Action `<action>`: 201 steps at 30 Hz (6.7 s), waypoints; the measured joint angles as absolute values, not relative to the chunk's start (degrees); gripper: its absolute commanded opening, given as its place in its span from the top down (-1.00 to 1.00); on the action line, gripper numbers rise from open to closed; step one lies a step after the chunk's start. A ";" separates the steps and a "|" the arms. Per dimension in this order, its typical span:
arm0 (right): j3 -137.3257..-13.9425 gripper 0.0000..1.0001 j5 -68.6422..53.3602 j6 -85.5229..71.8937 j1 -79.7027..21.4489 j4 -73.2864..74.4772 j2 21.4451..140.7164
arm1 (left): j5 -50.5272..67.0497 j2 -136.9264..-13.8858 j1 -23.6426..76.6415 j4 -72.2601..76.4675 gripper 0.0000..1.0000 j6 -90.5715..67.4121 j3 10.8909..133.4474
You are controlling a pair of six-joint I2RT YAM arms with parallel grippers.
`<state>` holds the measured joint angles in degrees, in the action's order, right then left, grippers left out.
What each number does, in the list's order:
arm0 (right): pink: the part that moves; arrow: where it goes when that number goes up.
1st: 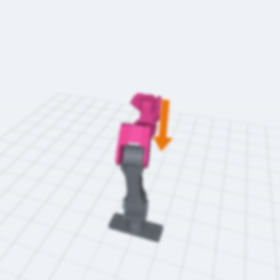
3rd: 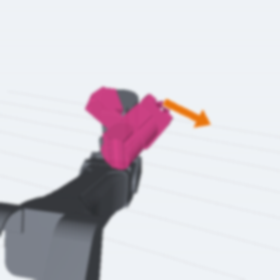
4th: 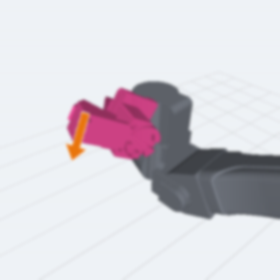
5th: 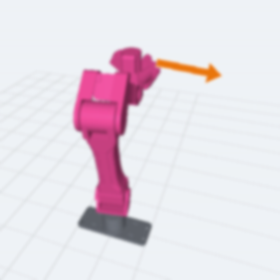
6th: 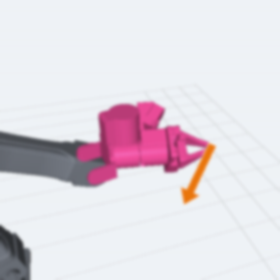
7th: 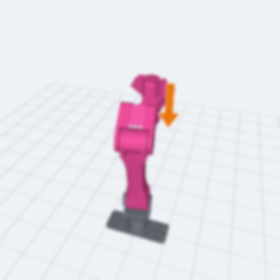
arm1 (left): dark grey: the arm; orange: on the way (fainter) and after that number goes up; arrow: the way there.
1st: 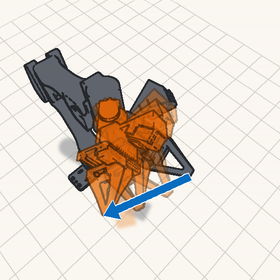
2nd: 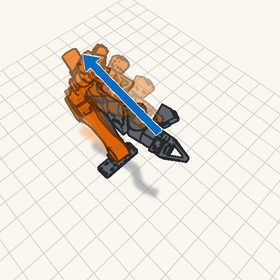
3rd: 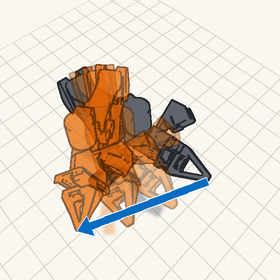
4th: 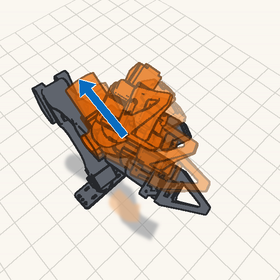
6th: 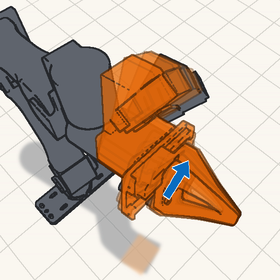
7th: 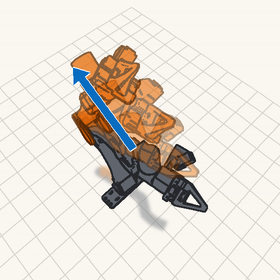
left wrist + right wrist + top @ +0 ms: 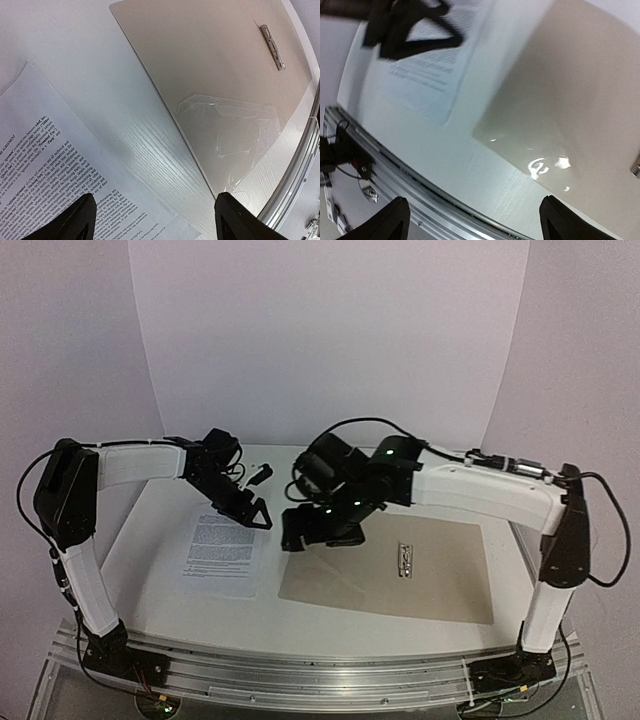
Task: Put the files into the folder
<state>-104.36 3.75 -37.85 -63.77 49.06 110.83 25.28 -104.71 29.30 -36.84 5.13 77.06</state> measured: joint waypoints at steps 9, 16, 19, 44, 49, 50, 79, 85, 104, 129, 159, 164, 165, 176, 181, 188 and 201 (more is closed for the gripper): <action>-75.90 -0.97 15.92 -45.87 -42.83 50.28 101.10 | 24.80 -99.22 29.30 -36.62 -0.63 7.44 72.10; -77.71 -0.32 16.49 -41.28 -39.97 47.46 114.34 | 24.62 -93.32 29.30 -35.92 -0.63 7.51 67.59; -78.17 -0.04 15.97 -39.72 -38.50 45.80 115.37 | 24.21 -92.86 29.30 -35.97 -0.63 7.51 66.70; -84.84 0.30 15.07 -40.51 -40.18 40.60 120.73 | 23.70 -90.02 28.53 -34.44 -0.64 7.57 63.94; -87.07 0.30 15.94 -41.21 -40.14 41.63 122.23 | 23.70 -89.95 28.47 -34.41 -0.64 7.60 63.88; -87.26 0.31 16.03 -41.25 -40.07 41.65 122.39 | 23.73 -89.86 28.45 -34.39 -0.64 7.60 63.75; -111.53 -0.30 12.71 -37.74 -43.99 40.97 123.68 | 15.77 -90.35 9.61 -39.09 -0.79 5.17 62.24; -122.69 -0.12 0.08 -40.18 -51.66 30.33 133.84 | 15.44 -93.76 2.42 -37.17 -0.60 2.79 60.18; -123.68 0.09 -13.30 -52.86 -51.16 16.25 149.34 | 17.74 -101.32 2.52 -31.22 -0.22 1.02 57.87; -124.81 0.42 -18.06 -56.90 -52.10 6.28 151.65 | 18.00 -101.58 2.52 -30.83 -0.20 0.99 58.06; -126.43 1.00 -22.72 -62.17 -52.84 -5.43 157.21 | 21.74 -99.77 2.39 -35.20 -0.46 3.44 60.97; -123.57 1.00 -22.39 -59.57 -51.94 -4.08 150.12 | 24.34 -95.59 2.13 -38.59 -0.59 7.81 71.13; -119.52 1.00 -22.33 -58.11 -51.09 -3.68 144.07 | 25.80 -94.11 2.04 -39.16 -0.59 9.32 75.66; -81.32 1.00 -26.81 -43.07 -30.98 -1.76 100.18 | 27.86 -91.88 11.51 -40.91 -0.89 14.76 82.41; -73.12 1.00 -27.27 -31.35 -23.29 8.03 98.35 | 26.59 -91.90 26.98 -39.44 -0.93 20.78 75.33; -71.77 1.00 -25.23 -16.19 -19.35 21.04 98.48 | 21.15 -94.67 38.89 -33.65 -0.91 29.26 69.45; -73.45 1.00 -21.08 0.91 -18.79 29.69 98.45 | 16.73 -101.34 44.69 -20.45 -0.82 44.27 57.47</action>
